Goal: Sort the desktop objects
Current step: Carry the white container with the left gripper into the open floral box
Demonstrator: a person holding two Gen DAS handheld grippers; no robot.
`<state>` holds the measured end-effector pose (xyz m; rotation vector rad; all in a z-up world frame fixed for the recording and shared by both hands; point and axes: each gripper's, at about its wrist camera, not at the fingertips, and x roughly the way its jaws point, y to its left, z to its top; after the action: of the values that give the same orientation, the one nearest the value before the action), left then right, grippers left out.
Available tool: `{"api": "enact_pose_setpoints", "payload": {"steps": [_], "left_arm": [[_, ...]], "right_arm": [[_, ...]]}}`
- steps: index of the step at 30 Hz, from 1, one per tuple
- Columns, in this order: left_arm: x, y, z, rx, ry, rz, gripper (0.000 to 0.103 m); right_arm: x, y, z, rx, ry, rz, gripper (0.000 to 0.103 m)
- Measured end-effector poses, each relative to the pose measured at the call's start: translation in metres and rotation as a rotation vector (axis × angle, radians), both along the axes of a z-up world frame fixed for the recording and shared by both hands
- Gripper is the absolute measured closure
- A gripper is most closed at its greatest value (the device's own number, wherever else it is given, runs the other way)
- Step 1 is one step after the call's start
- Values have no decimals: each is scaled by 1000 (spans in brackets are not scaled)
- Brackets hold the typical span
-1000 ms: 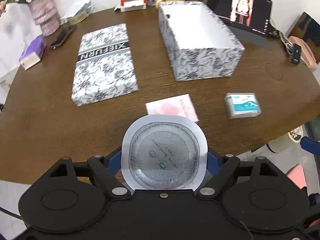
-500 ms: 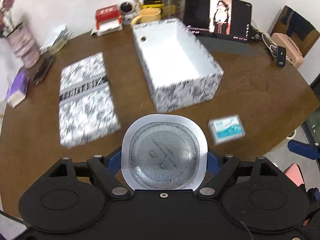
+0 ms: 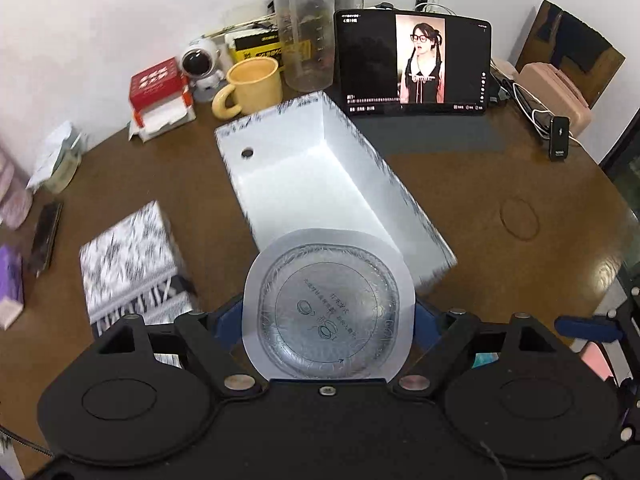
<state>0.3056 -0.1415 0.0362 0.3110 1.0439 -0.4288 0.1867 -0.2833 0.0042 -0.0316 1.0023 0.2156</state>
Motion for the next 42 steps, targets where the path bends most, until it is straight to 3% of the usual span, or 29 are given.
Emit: {"api": "enact_pose_setpoints", "payload": {"steps": [11, 19, 27, 42], "left_arm": [[99, -28, -33, 74, 38, -68, 22], [155, -55, -67, 113, 57, -100, 22], [185, -74, -99, 172, 68, -130, 22], [213, -82, -141, 207, 86, -113, 22]], "right_arm": [[51, -11, -8, 13, 83, -21, 0], [77, -20, -8, 11, 91, -41, 0], [97, -32, -10, 14, 105, -63, 0], [117, -36, -28, 42, 149, -64, 0]]}}
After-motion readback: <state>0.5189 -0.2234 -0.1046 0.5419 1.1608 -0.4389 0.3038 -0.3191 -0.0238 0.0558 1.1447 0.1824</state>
